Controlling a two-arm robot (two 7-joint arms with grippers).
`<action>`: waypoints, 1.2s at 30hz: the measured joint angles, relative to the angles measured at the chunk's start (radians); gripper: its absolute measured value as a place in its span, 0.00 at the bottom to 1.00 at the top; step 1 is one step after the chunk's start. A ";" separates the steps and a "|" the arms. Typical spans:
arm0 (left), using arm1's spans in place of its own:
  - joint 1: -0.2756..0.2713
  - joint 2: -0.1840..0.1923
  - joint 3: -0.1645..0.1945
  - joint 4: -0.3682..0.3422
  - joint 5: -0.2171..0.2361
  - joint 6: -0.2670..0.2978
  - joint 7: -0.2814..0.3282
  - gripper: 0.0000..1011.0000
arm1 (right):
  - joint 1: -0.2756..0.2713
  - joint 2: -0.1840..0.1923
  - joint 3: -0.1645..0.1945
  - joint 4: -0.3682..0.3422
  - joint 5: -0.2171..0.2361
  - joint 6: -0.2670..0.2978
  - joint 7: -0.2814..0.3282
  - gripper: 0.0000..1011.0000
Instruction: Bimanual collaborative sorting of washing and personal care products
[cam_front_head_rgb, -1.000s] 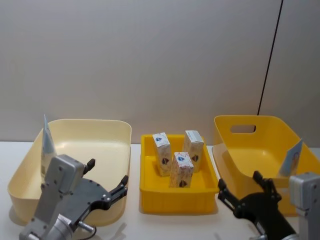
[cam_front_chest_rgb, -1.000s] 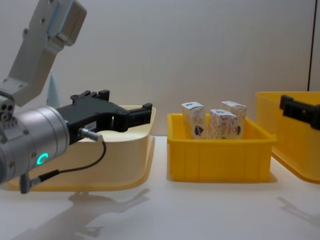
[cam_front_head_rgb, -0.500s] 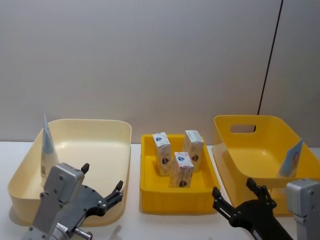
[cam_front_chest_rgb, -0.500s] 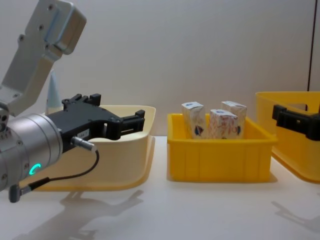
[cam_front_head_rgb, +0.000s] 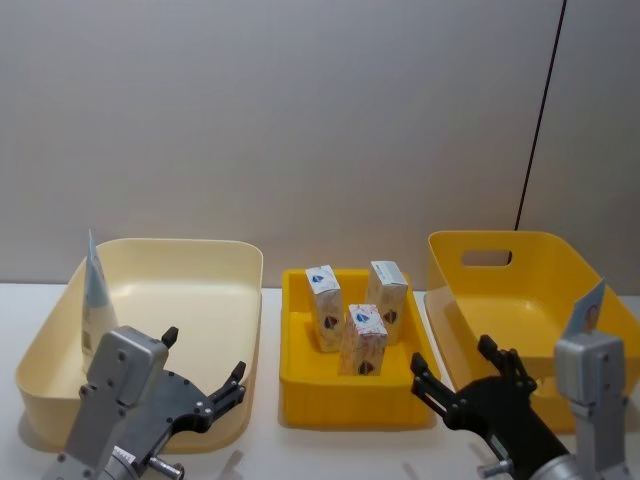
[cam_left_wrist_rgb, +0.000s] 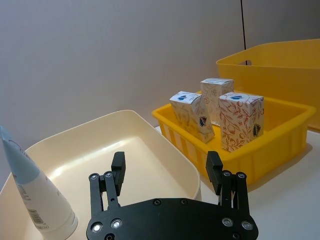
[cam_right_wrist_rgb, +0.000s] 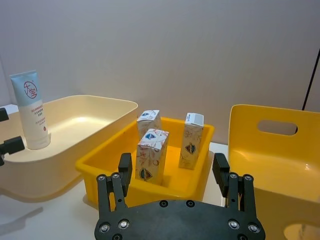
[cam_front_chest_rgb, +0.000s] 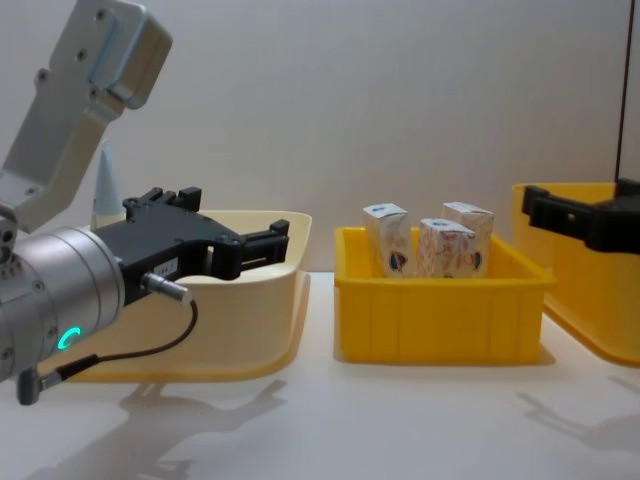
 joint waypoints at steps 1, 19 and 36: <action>0.000 0.000 0.000 0.000 0.000 0.000 0.000 0.99 | 0.013 -0.006 -0.004 0.008 -0.002 0.007 0.001 0.99; 0.000 0.000 0.000 0.000 0.000 0.000 0.000 0.99 | 0.177 -0.086 -0.051 0.146 -0.032 0.091 0.006 0.99; 0.000 0.000 0.000 0.000 0.000 0.000 0.000 0.99 | 0.314 -0.169 -0.083 0.325 -0.076 0.132 -0.025 0.99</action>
